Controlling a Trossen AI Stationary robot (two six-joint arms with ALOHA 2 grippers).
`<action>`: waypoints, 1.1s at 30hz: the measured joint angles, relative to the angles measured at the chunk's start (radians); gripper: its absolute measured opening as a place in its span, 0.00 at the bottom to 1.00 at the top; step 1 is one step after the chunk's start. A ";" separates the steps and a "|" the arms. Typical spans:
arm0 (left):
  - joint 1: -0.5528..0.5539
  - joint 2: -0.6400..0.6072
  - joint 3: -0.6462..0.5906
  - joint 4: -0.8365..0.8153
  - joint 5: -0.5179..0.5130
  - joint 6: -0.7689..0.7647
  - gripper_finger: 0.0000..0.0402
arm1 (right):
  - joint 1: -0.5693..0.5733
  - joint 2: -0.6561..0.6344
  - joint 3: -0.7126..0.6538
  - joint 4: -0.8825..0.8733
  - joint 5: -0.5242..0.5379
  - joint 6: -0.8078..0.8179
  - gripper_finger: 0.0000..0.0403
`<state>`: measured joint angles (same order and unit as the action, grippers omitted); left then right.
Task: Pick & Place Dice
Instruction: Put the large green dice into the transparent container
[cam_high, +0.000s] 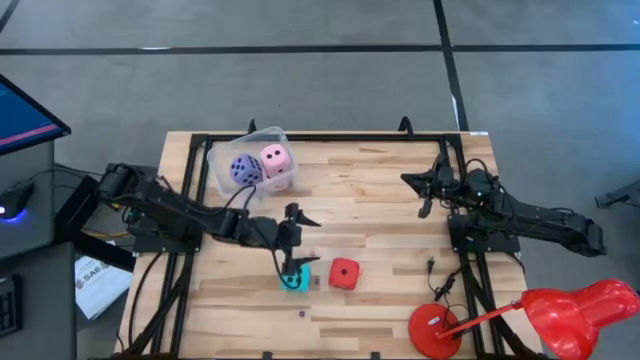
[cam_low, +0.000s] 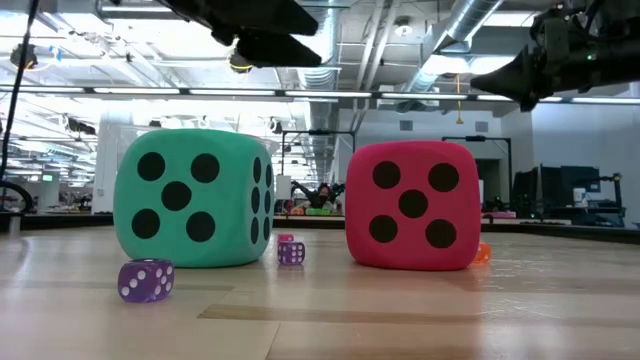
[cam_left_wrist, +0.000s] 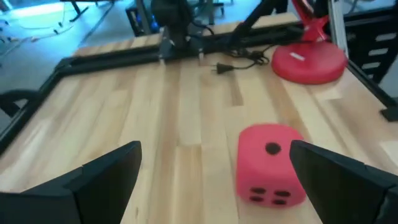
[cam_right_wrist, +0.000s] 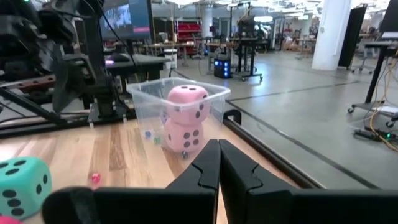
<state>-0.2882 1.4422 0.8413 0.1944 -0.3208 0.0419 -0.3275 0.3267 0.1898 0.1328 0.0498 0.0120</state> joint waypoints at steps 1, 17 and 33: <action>-0.012 0.000 0.000 -0.007 -0.006 -0.019 1.00 | 0.000 0.000 0.000 -0.007 0.000 0.000 0.00; -0.118 0.000 0.000 -0.140 -0.010 -0.261 1.00 | 0.000 0.000 0.000 -0.017 0.000 -0.088 0.00; -0.184 -0.001 0.000 -0.373 0.037 -0.462 1.00 | -0.002 0.000 0.000 0.153 0.003 -0.178 0.00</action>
<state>-0.4725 1.4414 0.8417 -0.1783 -0.2842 -0.4199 -0.3294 0.3267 0.1898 0.2861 0.0528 -0.1658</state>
